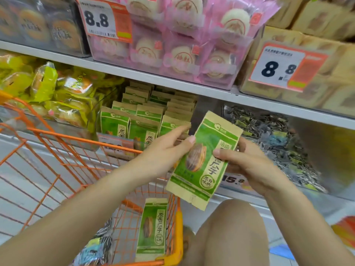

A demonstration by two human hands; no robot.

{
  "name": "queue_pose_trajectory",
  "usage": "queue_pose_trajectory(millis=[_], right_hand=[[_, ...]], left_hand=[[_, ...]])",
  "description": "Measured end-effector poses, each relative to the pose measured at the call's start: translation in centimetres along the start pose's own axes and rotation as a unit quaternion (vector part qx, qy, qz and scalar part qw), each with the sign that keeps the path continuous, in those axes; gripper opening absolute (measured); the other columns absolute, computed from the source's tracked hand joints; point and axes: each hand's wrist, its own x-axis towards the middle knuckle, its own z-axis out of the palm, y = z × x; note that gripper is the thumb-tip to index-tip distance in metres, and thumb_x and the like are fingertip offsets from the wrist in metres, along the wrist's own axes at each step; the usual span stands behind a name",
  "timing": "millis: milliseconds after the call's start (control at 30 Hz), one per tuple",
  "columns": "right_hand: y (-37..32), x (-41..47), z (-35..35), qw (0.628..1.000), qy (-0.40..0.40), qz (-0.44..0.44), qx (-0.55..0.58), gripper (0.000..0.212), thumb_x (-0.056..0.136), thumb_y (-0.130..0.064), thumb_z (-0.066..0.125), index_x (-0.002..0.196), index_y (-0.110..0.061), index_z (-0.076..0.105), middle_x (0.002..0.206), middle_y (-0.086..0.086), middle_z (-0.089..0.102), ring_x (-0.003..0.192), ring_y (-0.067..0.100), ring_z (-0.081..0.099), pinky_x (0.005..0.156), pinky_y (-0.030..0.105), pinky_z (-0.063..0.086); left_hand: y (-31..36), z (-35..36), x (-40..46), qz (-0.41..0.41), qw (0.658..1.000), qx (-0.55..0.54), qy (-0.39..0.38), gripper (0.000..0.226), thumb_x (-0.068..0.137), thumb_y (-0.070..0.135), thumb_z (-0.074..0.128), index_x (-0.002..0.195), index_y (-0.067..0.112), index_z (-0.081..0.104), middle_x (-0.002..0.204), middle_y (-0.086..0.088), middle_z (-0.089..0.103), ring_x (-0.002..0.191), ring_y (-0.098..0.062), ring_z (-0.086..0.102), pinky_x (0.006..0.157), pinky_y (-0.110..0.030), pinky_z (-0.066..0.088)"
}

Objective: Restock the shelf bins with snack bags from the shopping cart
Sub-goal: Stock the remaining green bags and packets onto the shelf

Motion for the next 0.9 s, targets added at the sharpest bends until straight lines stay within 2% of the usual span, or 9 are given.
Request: queue_pose_trajectory(millis=[100, 200, 300, 433, 500, 567, 633, 800, 900], right_hand=[[0.2, -0.3, -2.1, 0.988, 0.123, -0.097, 0.003, 0.034, 0.070, -0.003, 0.078, 0.098, -0.015, 0.062, 0.085, -0.003, 0.075, 0.077, 0.013, 0.071, 0.067, 0.027, 0.058], [0.7, -0.3, -2.5, 0.943, 0.235, -0.234, -0.040, 0.035, 0.075, -0.001, 0.076, 0.106, -0.010, 0.062, 0.088, -0.010, 0.072, 0.086, 0.006, 0.069, 0.073, 0.019, 0.053], [1.6, 0.8, -2.3, 0.910, 0.247, -0.314, -0.115, 0.041, 0.075, -0.009, 0.079, 0.111, -0.011, 0.060, 0.097, -0.014, 0.070, 0.096, 0.005, 0.067, 0.083, 0.021, 0.051], [2.4, 3.6, -2.1, 0.880, 0.212, -0.342, -0.253, 0.046, 0.078, -0.017, 0.079, 0.110, -0.035, 0.051, 0.098, -0.031, 0.061, 0.097, -0.012, 0.059, 0.087, 0.016, 0.048], [2.9, 4.6, -1.8, 0.862, 0.202, -0.333, -0.324, 0.044, 0.078, -0.021, 0.078, 0.111, -0.033, 0.051, 0.096, -0.031, 0.059, 0.093, -0.012, 0.060, 0.085, 0.017, 0.050], [3.1, 5.6, -1.4, 0.848, 0.191, -0.294, -0.398, 0.041, 0.080, -0.031, 0.075, 0.116, -0.027, 0.055, 0.097, -0.017, 0.067, 0.091, 0.007, 0.065, 0.080, 0.034, 0.054], [2.8, 6.9, -1.3, 0.828, 0.185, -0.220, -0.482, 0.045, 0.080, -0.040, 0.073, 0.118, -0.022, 0.057, 0.098, -0.003, 0.071, 0.092, 0.021, 0.065, 0.076, 0.041, 0.052], [0.8, 11.2, -1.8, 0.836, 0.162, -0.057, -0.521, 0.043, 0.073, -0.045, 0.077, 0.099, -0.013, 0.066, 0.097, 0.004, 0.067, 0.091, 0.023, 0.062, 0.073, 0.033, 0.049], [0.4, 14.5, -2.5, 0.836, 0.145, 0.022, -0.529, 0.056, 0.070, -0.046, 0.081, 0.112, -0.013, 0.064, 0.112, 0.007, 0.066, 0.100, 0.023, 0.061, 0.075, 0.031, 0.049]], left_hand=[[-1.5, 0.2, 1.2, 0.056, 0.958, 0.257, 0.112, 0.061, 0.096, 0.046, 0.038, 0.150, 0.024, 0.018, 0.149, 0.004, 0.035, 0.137, -0.011, 0.030, 0.111, -0.029, 0.025], [-3.9, -0.2, 2.0, 0.067, 0.908, 0.385, 0.149, 0.065, 0.098, 0.046, 0.034, 0.151, 0.017, 0.011, 0.154, -0.004, 0.026, 0.142, -0.017, 0.021, 0.117, -0.035, 0.016], [-6.1, 0.2, 2.4, 0.067, 0.883, 0.444, 0.138, 0.064, 0.099, 0.044, 0.033, 0.151, 0.012, 0.014, 0.153, -0.008, 0.028, 0.142, -0.021, 0.022, 0.117, -0.036, 0.011], [-8.5, 0.8, 2.4, 0.073, 0.868, 0.471, 0.138, 0.064, 0.096, 0.045, 0.032, 0.150, 0.011, 0.020, 0.154, -0.006, 0.027, 0.142, -0.021, 0.023, 0.118, -0.035, 0.009], [-9.3, 0.9, 2.2, 0.074, 0.861, 0.485, 0.134, 0.062, 0.096, 0.044, 0.031, 0.148, 0.010, 0.027, 0.153, -0.007, 0.029, 0.141, -0.022, 0.025, 0.117, -0.035, 0.009], [-9.6, 0.9, 2.1, 0.077, 0.860, 0.486, 0.133, 0.061, 0.095, 0.044, 0.031, 0.146, 0.009, 0.033, 0.152, -0.008, 0.031, 0.141, -0.023, 0.028, 0.116, -0.036, 0.010], [-9.7, 0.8, 2.0, 0.082, 0.863, 0.480, 0.134, 0.060, 0.095, 0.043, 0.031, 0.145, 0.010, 0.034, 0.152, -0.008, 0.031, 0.141, -0.023, 0.027, 0.116, -0.036, 0.010], [-10.0, 0.8, 2.1, 0.091, 0.862, 0.479, 0.138, 0.059, 0.096, 0.043, 0.029, 0.146, 0.011, 0.032, 0.153, -0.008, 0.029, 0.142, -0.021, 0.023, 0.117, -0.035, 0.008], [-10.2, 0.7, 2.2, 0.093, 0.862, 0.478, 0.141, 0.059, 0.096, 0.042, 0.030, 0.146, 0.011, 0.032, 0.154, -0.007, 0.028, 0.142, -0.021, 0.022, 0.117, -0.033, 0.006]])
